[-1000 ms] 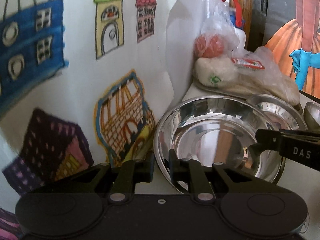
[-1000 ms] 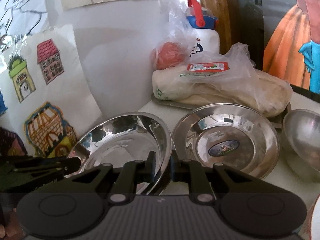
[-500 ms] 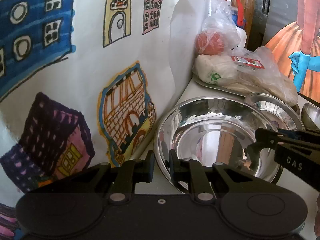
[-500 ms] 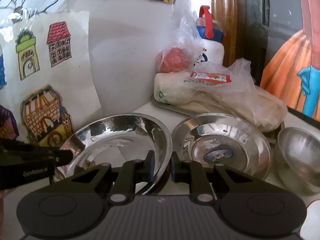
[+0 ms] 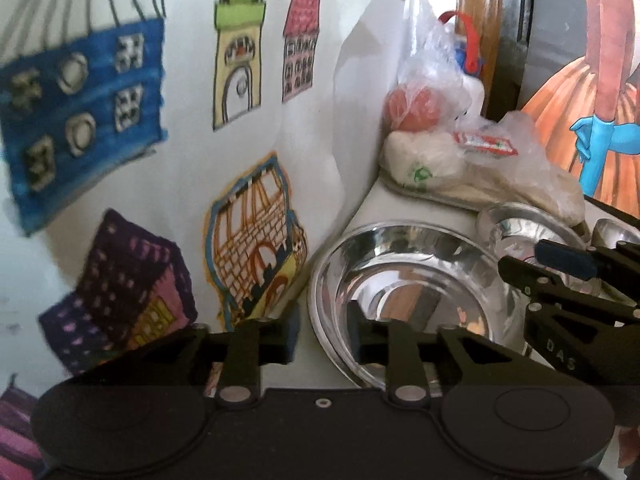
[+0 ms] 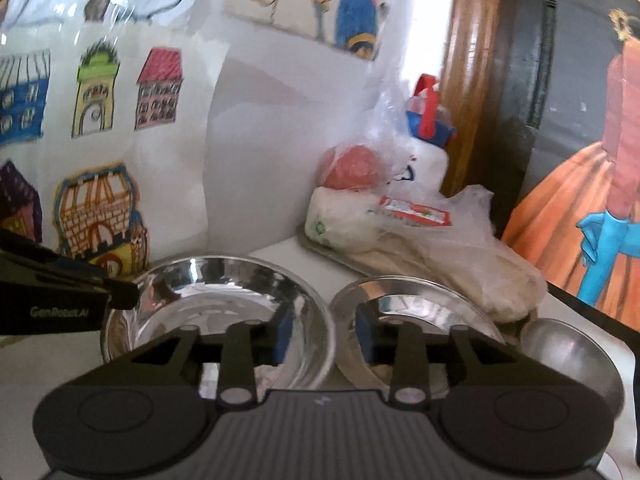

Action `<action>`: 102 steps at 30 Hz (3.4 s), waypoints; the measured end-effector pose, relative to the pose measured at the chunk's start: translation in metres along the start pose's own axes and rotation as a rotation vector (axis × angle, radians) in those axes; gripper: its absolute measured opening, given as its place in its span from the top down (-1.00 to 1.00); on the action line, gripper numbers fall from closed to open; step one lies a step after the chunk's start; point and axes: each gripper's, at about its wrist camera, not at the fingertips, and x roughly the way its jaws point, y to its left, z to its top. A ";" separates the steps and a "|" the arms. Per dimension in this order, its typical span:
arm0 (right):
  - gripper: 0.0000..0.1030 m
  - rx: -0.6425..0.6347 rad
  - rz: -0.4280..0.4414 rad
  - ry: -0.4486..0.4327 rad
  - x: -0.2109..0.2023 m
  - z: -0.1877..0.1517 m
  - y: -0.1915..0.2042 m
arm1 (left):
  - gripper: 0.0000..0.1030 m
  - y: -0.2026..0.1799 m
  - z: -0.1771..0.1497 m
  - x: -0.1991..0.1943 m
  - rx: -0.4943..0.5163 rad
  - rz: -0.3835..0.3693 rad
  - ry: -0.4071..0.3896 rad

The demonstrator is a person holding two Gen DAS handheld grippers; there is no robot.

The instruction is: Organize plates and bowls

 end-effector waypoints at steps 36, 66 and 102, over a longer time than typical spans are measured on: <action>-1.00 0.275 -0.161 -0.085 -0.226 -0.051 -0.045 | -0.98 -0.041 -0.037 -0.143 0.214 -0.276 -0.254; -0.99 0.327 -0.063 0.032 -0.082 -0.012 -0.092 | -0.98 -0.088 0.075 0.029 0.399 -0.312 -0.057; -0.16 0.584 -0.022 0.335 0.035 -0.029 -0.122 | -0.07 -0.109 0.095 0.148 0.246 -0.413 0.267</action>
